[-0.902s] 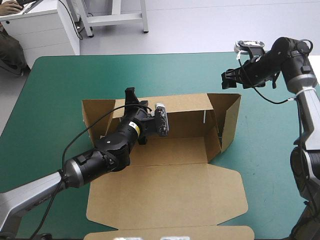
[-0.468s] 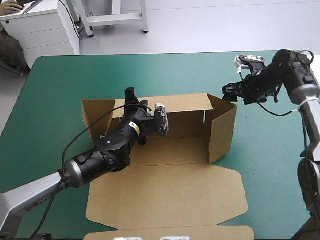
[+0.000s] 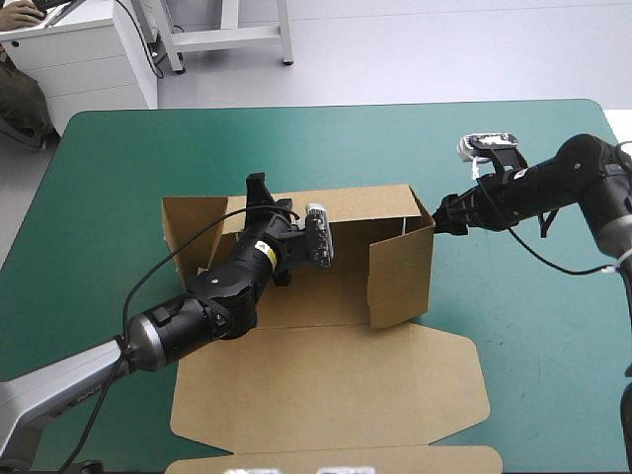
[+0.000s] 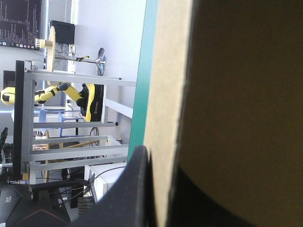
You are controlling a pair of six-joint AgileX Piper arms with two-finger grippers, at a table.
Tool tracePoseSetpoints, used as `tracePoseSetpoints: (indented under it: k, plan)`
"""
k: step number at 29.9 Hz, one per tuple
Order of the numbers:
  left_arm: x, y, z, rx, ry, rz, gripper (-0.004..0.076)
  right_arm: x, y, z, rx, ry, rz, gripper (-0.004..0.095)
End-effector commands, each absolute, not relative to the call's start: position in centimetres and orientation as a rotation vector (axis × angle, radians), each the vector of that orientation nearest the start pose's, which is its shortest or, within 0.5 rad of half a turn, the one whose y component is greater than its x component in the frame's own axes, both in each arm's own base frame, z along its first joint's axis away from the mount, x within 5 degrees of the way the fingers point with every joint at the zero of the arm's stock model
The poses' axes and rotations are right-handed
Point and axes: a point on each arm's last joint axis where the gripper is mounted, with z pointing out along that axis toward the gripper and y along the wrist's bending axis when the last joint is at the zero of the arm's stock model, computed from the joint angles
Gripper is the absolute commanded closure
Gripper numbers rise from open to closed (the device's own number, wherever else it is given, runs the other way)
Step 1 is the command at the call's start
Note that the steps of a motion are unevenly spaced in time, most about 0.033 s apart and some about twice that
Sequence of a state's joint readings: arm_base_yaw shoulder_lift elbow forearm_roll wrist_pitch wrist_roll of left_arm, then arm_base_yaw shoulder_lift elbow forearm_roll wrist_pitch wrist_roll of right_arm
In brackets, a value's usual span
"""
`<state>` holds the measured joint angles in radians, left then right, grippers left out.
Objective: Fold the box
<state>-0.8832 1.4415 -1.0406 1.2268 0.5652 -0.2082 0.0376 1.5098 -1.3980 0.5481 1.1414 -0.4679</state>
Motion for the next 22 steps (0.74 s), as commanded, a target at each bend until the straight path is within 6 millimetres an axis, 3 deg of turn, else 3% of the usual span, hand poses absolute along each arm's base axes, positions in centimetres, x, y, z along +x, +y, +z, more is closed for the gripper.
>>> tracePoseSetpoints:
  k: [1, 7, 14, 22]
  plan:
    - [23.1, -21.0, 32.1, 1.350, 1.562, 0.559, 0.0731, 28.9, 5.7, 37.4, -0.498, 2.340, 0.590, 0.0207]
    - [23.2, -21.0, 32.1, 1.350, 1.563, 0.560, 0.0731, 26.6, 5.9, 36.8, -0.555, 2.236, 0.579, 0.0207]
    - [23.1, -21.0, 32.1, 1.352, 1.557, 0.556, 0.0731, 26.0, 6.7, 34.6, -0.600, 2.210, 0.717, 0.0207]
    - [23.1, -21.1, 32.1, 1.353, 1.556, 0.554, 0.0731, 25.4, 7.4, 33.8, -0.660, 2.160, 0.839, 0.0207]
